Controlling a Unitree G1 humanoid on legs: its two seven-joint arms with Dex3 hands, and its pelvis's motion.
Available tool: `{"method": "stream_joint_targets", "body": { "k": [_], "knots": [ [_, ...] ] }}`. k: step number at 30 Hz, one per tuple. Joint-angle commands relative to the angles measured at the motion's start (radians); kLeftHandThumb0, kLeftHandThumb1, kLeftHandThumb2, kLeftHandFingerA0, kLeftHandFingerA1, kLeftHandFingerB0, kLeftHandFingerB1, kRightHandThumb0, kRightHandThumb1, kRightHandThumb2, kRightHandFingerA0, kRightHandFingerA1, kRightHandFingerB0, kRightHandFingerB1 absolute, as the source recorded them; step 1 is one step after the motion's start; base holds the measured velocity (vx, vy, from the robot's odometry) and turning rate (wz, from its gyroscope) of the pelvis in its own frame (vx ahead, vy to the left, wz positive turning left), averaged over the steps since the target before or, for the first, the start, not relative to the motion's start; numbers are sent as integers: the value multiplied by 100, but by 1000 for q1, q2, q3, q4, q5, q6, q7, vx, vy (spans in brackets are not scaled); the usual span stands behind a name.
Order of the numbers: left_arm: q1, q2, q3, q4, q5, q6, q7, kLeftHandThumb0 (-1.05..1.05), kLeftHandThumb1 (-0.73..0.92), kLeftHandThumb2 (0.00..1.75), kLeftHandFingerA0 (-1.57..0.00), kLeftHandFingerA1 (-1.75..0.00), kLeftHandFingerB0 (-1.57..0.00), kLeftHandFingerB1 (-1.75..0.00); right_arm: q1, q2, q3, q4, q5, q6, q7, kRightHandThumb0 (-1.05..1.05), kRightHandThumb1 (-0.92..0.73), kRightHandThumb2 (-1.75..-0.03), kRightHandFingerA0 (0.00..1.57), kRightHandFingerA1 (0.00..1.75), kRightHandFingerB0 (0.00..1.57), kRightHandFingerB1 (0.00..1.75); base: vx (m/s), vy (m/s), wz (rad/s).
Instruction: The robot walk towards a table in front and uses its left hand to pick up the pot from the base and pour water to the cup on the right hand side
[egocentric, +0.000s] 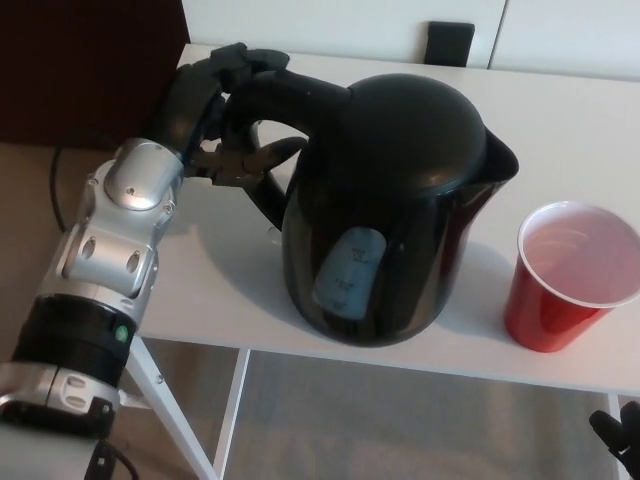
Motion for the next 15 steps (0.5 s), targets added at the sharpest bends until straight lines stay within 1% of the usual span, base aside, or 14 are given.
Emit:
{"method": "stream_joint_targets", "body": {
  "k": [1, 2, 3, 4, 6, 7, 10, 11, 12, 13, 14, 15],
  "knots": [
    [-29, 7, -43, 48, 41, -50, -23, -37, 48, 56, -68, -51, -69, -49, -18, -10, -7, 2, 10, 6, -4, -20, -48, -93, 33, 61, 8, 50, 0, 0, 0],
    [-34, -1, -40, 58, 35, -58, -11, -25, 53, 56, -64, -112, -62, -105, -24, -6, -7, 0, 5, 6, -23, -20, -47, -93, 38, 63, 12, 52, 0, 0, 0],
    [-35, -8, -38, 56, 32, -56, 1, -18, 62, 55, -81, -175, -60, -175, -27, -4, -7, -2, 5, 9, -28, -19, -48, -94, 39, 64, 12, 52, 0, 0, 0],
    [-33, -21, -38, 49, 34, -46, 25, -25, 45, 80, -119, -144, -97, -130, -31, -2, -9, -7, 11, 16, -30, -19, -49, -94, 38, 64, 10, 51, 0, 0, 0],
    [-27, -38, -38, 37, 44, -30, 64, -27, 45, 80, -119, -143, -96, -127, -32, 0, -14, -12, 21, 23, -27, -19, -48, -93, 39, 64, 11, 52, 0, 0, 0],
    [-22, -44, -36, 31, 44, -37, 76, -28, 47, 79, -117, -144, -92, -128, -32, -1, -14, -14, 22, 25, -28, -20, -47, -92, 39, 64, 11, 51, 0, 0, 0],
    [-19, -49, -33, 29, 48, -40, 82, -28, 47, 79, -117, -144, -92, -128, -32, -1, -15, -15, 22, 28, -29, -20, -47, -92, 39, 64, 11, 51, 0, 0, 0],
    [-15, -58, -22, 15, 39, -40, 91, -15, 68, 56, -78, -175, -53, -172, -32, -2, -12, -15, 15, 21, -29, -27, -63, -58, 47, 55, 21, 38, 0, 0, 0],
    [-11, -72, -2, -5, 21, -39, 107, -15, 68, 56, -77, -175, -51, -168, -37, -4, -10, -12, 9, 14, -30, -21, -44, -92, 40, 65, 13, 52, 0, 0, 0],
    [-14, -75, 3, -5, 19, -39, 107, -15, 68, 56, -77, -175, -51, -168, -42, -4, -14, -10, 16, 19, -31, -21, -44, -92, 40, 65, 13, 52, 0, 0, 0],
    [-18, -81, 14, -10, 13, -30, 112, -13, 69, 56, -75, -175, -48, -173, -41, -5, -12, -12, 14, 15, -26, -30, -64, -63, 46, 56, 21, 41, 0, 0, 0],
    [-20, -84, 21, -12, 12, -26, 114, -13, 69, 56, -75, -175, -48, -173, -42, -6, -11, -13, 13, 13, -24, -30, -64, -63, 46, 56, 21, 41, 0, 0, 0]
  ]
}}
